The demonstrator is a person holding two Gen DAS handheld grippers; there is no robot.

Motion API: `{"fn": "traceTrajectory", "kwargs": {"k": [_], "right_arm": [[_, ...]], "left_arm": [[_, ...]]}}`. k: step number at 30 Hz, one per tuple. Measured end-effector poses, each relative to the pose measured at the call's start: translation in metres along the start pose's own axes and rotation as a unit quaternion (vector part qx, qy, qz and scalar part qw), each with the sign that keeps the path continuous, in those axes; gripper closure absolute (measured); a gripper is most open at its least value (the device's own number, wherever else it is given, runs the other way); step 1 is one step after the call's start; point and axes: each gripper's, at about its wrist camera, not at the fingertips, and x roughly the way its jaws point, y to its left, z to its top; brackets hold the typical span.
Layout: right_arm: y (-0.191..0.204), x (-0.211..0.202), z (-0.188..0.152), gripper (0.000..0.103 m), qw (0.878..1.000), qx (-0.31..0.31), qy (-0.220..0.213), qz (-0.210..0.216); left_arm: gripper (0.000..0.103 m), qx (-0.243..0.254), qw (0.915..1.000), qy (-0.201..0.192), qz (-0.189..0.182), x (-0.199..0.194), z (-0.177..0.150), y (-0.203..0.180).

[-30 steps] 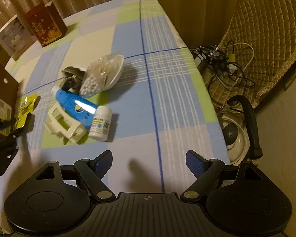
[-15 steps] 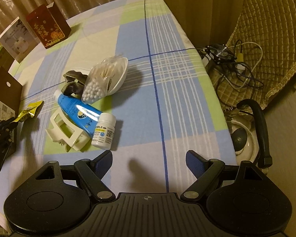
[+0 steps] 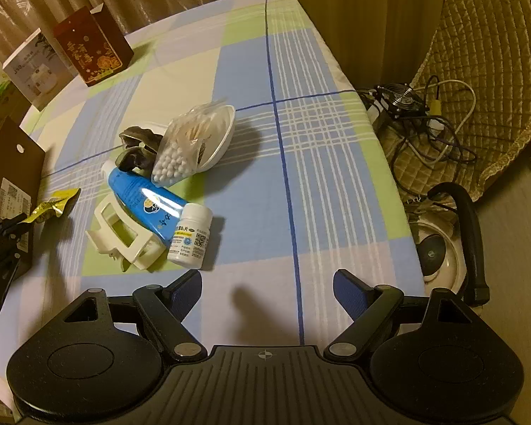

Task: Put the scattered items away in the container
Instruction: 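Grasp the yellow snack packet with the left gripper while the right gripper grasps the white pill bottle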

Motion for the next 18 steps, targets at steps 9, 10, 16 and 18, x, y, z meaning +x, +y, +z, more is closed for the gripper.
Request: {"fn": "traceTrajectory", "kwargs": {"k": [9, 10, 16, 18], "right_arm": [[0.008, 0.009, 0.003, 0.016, 1.000, -0.014, -0.012, 0.022], [0.010, 0.011, 0.004, 0.016, 0.999, -0.017, -0.014, 0.026], [0.021, 0.019, 0.007, 0.017, 0.998, -0.035, -0.027, 0.044], [0.024, 0.021, 0.009, 0.017, 0.997, -0.041, -0.033, 0.050]], "left_arm": [[0.103, -0.013, 0.9998, -0.002, -0.014, -0.014, -0.004, -0.002], [0.103, -0.018, 0.9997, -0.002, -0.016, -0.017, -0.004, -0.001], [0.103, -0.091, 0.9947, 0.000, -0.047, -0.032, -0.007, 0.016], [0.103, -0.124, 0.9902, 0.002, -0.063, -0.037, -0.007, 0.025]]}}
